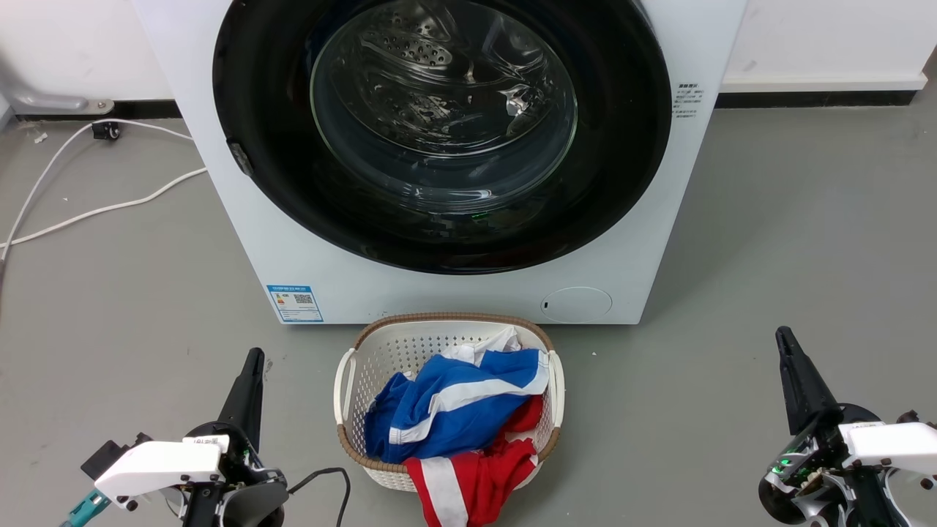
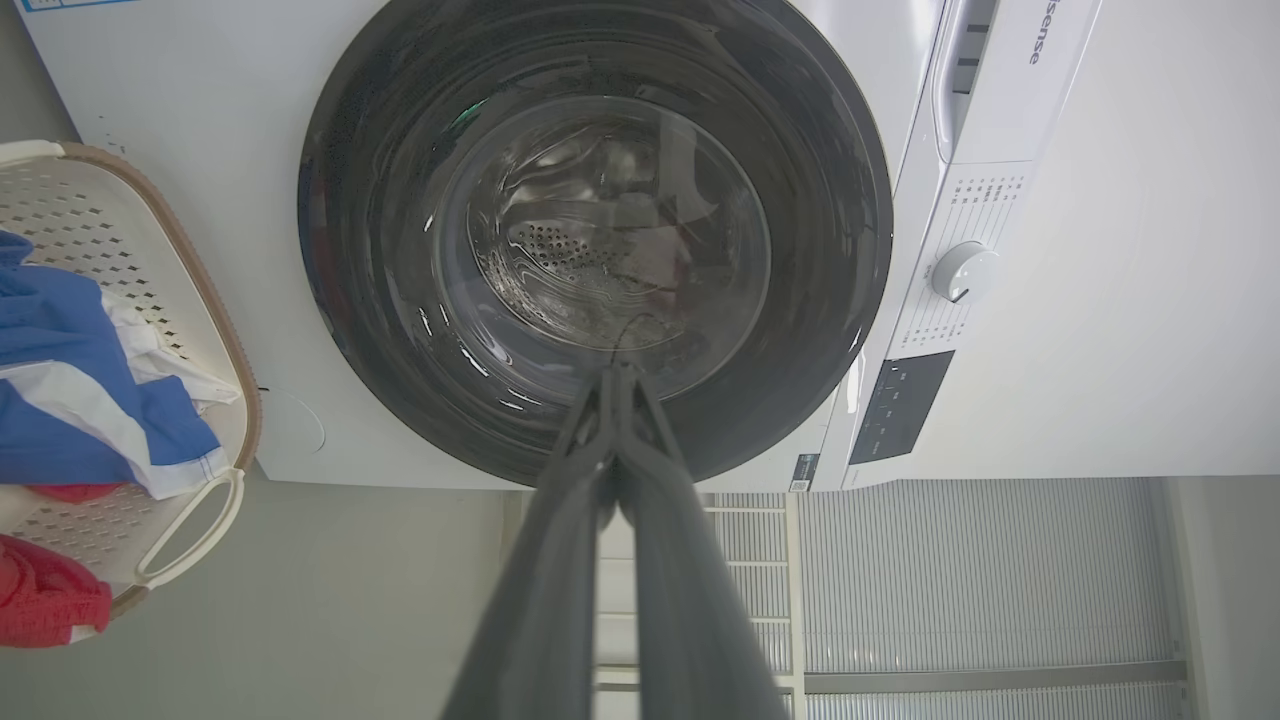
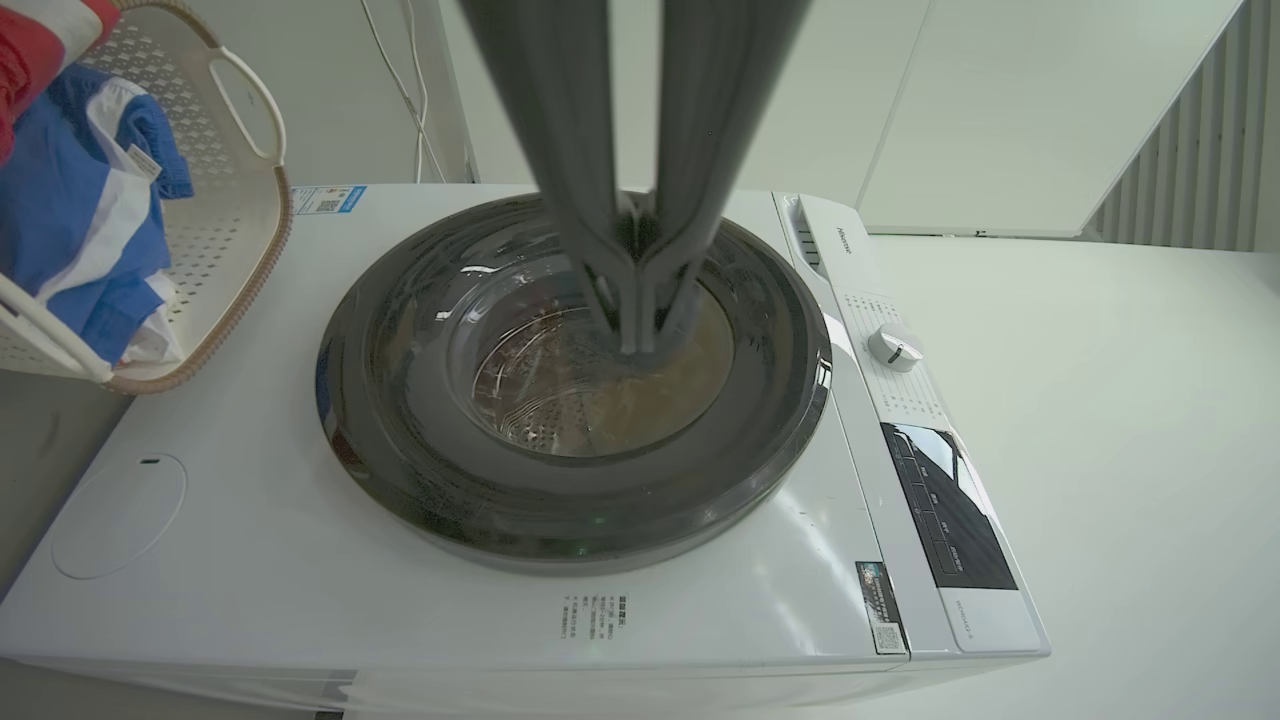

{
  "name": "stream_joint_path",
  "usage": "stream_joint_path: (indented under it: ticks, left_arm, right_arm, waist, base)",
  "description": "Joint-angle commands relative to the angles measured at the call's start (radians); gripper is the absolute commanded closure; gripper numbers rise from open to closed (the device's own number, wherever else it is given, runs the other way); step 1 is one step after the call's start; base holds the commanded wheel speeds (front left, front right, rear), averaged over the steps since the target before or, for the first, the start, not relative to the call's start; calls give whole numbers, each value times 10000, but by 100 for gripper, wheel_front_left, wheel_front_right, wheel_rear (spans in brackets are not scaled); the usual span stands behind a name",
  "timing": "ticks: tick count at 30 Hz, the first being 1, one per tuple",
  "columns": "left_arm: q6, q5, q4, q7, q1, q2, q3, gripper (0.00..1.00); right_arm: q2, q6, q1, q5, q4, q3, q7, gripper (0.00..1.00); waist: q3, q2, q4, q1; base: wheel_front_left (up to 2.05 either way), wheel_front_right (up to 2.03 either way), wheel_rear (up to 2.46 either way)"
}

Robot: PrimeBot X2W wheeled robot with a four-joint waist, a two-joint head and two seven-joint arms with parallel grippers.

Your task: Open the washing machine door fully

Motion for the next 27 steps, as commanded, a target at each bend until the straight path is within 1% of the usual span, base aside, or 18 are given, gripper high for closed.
stream_joint_path:
  ticks: [1,27]
  left_arm:
    - [-39,76,11,13,-98,-5,32,100]
    - [-39,76,13,35,-101,-21,54,100]
  right_arm:
    - [29,0,-114,-79,12,-14,21,100]
    - [55,0,-118,-85,14,-49,43,100]
  waist:
    - [0,0,0,0]
    - [0,0,0,0]
  base:
    - [0,0,0]
    - [0,0,0]
